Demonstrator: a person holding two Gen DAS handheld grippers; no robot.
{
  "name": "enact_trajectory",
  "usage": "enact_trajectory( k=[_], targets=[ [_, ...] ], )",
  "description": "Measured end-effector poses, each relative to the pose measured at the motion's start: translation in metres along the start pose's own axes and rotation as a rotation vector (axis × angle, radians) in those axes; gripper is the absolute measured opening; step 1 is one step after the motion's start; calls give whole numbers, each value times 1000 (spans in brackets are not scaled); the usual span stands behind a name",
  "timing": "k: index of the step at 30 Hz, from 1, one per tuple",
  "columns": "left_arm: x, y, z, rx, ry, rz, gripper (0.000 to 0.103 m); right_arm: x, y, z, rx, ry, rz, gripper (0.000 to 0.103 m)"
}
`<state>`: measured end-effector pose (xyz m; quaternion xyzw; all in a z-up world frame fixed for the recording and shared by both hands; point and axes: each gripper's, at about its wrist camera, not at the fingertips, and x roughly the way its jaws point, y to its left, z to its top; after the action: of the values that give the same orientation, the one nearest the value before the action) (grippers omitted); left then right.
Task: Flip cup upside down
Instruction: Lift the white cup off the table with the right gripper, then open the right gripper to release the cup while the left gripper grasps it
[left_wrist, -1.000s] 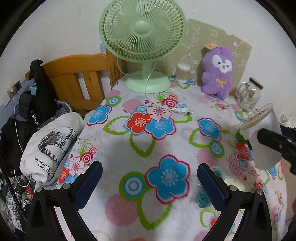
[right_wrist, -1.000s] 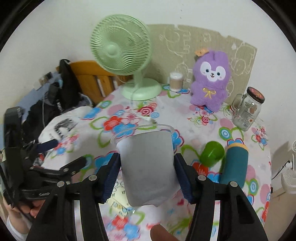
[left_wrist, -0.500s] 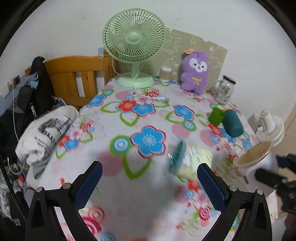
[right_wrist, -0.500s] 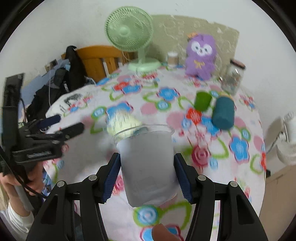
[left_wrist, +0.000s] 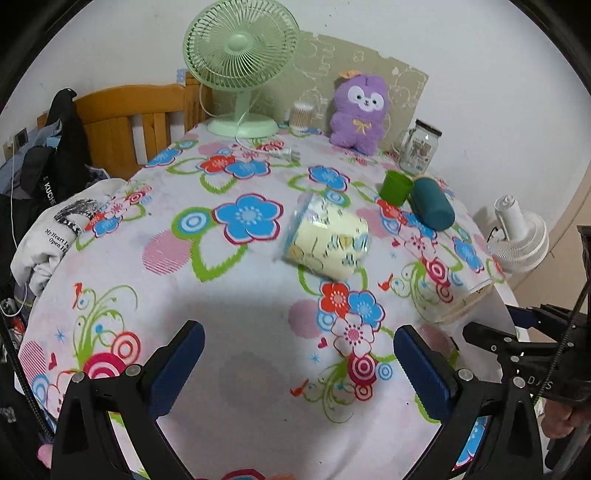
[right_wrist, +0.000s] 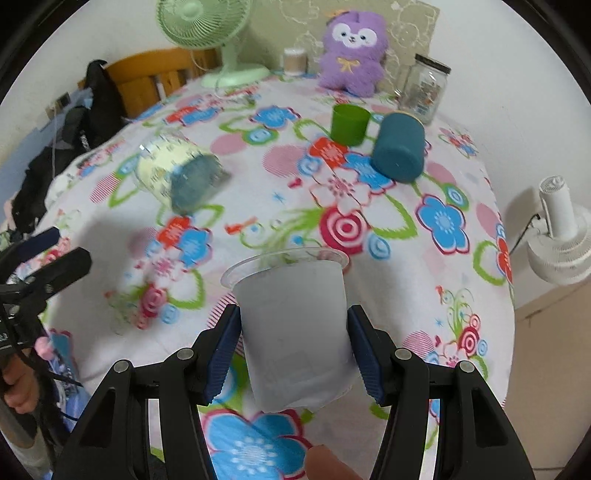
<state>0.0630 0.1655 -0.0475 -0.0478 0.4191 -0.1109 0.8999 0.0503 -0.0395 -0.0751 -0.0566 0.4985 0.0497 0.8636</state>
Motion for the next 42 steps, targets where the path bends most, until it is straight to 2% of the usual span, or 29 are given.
enact_trajectory(
  k=[7,12,23,30,34,38,42],
  targets=[
    [8,-9,-4,4,20,-8,103,3,1,-7,-30,9,-13,63],
    [13,-16,-6,8,37,-14,103,3,1,-9,-20,5,20,76],
    [-4,-37,0,18,27,-45,103,-34,-7,-13,-32,-68,63,82],
    [-14,-75,3,38,20,-64,103,-57,-42,-30,-3,-108,101,83],
    [-12,-101,1,38,26,-85,103,-62,-74,-42,46,-108,205,83],
    [0,-127,-2,53,61,-106,103,-66,-105,-58,75,-127,158,83],
    [9,-152,-5,83,82,-112,103,-61,-130,-71,121,-117,148,83]
  ],
)
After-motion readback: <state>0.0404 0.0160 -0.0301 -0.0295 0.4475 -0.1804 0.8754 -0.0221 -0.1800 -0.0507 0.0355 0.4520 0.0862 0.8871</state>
